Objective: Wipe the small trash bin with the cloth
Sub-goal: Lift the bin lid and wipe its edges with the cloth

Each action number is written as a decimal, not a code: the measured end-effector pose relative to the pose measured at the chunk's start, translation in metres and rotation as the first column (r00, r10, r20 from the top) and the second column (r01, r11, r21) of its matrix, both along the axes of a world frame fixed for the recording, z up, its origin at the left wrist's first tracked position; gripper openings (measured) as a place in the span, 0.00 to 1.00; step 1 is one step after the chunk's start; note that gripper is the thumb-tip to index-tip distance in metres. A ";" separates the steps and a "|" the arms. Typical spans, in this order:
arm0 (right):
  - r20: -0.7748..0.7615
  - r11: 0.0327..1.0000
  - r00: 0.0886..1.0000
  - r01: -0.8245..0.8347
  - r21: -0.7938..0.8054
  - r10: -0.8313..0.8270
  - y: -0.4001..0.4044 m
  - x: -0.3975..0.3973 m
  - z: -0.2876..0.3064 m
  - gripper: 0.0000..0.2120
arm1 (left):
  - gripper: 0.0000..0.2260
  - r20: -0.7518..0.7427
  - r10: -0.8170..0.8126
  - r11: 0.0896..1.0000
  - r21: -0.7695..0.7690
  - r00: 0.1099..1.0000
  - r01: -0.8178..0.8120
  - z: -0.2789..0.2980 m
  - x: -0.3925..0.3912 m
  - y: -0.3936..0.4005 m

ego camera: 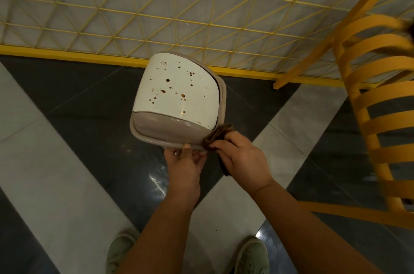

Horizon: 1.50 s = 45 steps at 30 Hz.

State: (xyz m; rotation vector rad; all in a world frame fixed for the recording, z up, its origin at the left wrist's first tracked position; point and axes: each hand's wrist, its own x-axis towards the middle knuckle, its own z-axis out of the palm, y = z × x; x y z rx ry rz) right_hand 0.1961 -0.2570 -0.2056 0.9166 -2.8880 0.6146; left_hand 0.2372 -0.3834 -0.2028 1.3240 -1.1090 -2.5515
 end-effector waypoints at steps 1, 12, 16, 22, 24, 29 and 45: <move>0.022 0.999 0.999 0.047 -0.007 -0.047 0.001 -0.003 0.002 0.12 | 0.12 -0.008 -0.033 0.999 0.000 0.999 0.033 -0.001 0.000 -0.007; 0.178 0.957 0.960 0.246 -0.156 -0.217 -0.028 0.004 0.003 0.14 | 0.10 0.003 0.114 0.993 0.037 0.994 -0.114 -0.001 0.013 -0.023; 0.235 0.976 0.966 0.152 -0.155 -0.113 -0.045 0.016 -0.002 0.15 | 0.04 0.023 0.203 0.977 0.056 0.979 -0.204 0.012 0.006 -0.002; 0.124 0.963 0.959 0.264 -0.060 -0.256 -0.013 -0.028 0.005 0.13 | 0.04 0.047 0.194 0.974 0.106 0.980 -0.198 0.008 0.006 -0.016; 0.164 0.895 0.888 0.443 -0.048 -0.430 -0.001 -0.044 0.002 0.14 | 0.04 0.055 0.198 0.972 0.121 0.979 -0.203 0.007 0.005 -0.018; 0.157 0.980 0.979 0.154 -0.126 -0.133 -0.038 0.008 -0.003 0.13 | 0.06 0.028 0.176 0.982 0.070 0.984 -0.177 0.005 0.005 -0.015; 0.166 0.999 0.986 0.012 -0.037 -0.005 -0.047 0.022 -0.004 0.15 | 0.04 0.018 0.148 0.989 0.029 0.989 -0.148 -0.004 0.005 -0.033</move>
